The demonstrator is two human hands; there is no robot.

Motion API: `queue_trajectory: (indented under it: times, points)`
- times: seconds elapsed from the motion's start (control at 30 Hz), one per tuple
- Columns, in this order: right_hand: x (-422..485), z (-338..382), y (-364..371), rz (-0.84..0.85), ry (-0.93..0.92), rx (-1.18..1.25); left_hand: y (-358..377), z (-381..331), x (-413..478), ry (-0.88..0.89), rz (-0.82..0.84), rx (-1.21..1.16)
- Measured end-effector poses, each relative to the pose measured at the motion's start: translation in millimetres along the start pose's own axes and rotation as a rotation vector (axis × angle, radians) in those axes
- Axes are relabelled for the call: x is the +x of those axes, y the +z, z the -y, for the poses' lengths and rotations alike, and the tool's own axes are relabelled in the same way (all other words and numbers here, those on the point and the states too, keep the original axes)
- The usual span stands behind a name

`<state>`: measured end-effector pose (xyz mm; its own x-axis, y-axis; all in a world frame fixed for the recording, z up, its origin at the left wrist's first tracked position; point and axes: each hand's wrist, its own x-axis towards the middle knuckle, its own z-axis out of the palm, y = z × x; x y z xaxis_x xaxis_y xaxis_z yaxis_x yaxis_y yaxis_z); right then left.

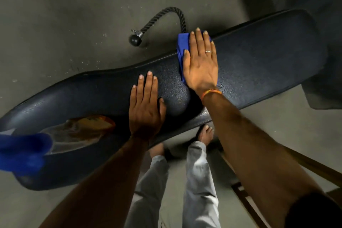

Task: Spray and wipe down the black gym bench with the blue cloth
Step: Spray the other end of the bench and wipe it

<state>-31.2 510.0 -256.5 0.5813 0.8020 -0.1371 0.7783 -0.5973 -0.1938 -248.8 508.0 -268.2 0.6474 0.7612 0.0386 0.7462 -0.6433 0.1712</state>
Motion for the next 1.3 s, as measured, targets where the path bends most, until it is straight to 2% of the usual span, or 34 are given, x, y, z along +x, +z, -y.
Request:
queue_trajectory:
  times: [0.1, 0.23, 0.33, 0.4, 0.53, 0.63, 0.73, 0.8, 1.1, 1.2, 1.3]
  points:
    - [-50.8, -11.9, -3.3, 0.012, -0.032, 0.008, -0.9, -0.9, 2.2, -0.007, 0.01, 0.001]
    - [-119.5, -44.6, -8.4, 0.15, -0.143, -0.059, -5.8, -3.4, 0.2, -0.013, -0.02, -0.062]
    - [-72.4, -54.0, -9.2, 0.095, -0.154, -0.033, -9.3, -27.0, 24.6, -0.203, 0.017, -0.081]
    - [-20.8, -51.4, -9.4, 0.014, -0.085, -0.005, -3.4, -58.7, 62.8, -0.303, 0.058, -0.1]
    - [26.2, -54.7, -9.5, 0.01, -0.064, 0.042, 23.2, -90.9, 96.8, -0.202, 0.119, -0.037]
    - [-23.5, -70.4, -15.0, 0.013, -0.089, 0.048, 21.1, -85.7, 91.2, -0.216, 0.106, -0.028]
    - [-96.6, -93.1, -16.1, 0.127, -0.071, 0.015, 18.6, -92.6, 96.2, -0.226, 0.152, -0.064]
    - [-107.8, -101.4, -14.4, 0.143, -0.103, -0.02, 19.1, -92.2, 95.9, -0.233, 0.143, -0.052]
    - [22.5, -90.7, -19.4, -0.014, -0.067, 0.033, 25.0, -91.6, 94.9, -0.233, 0.104, -0.005]
    - [-22.6, -99.6, -21.1, -0.01, -0.055, 0.048, 24.0, -92.4, 93.2, -0.227, 0.114, -0.015]
    - [-91.8, -114.1, -20.4, 0.08, -0.059, 0.0, 21.2, -94.2, 95.6, -0.233, 0.12, -0.02]
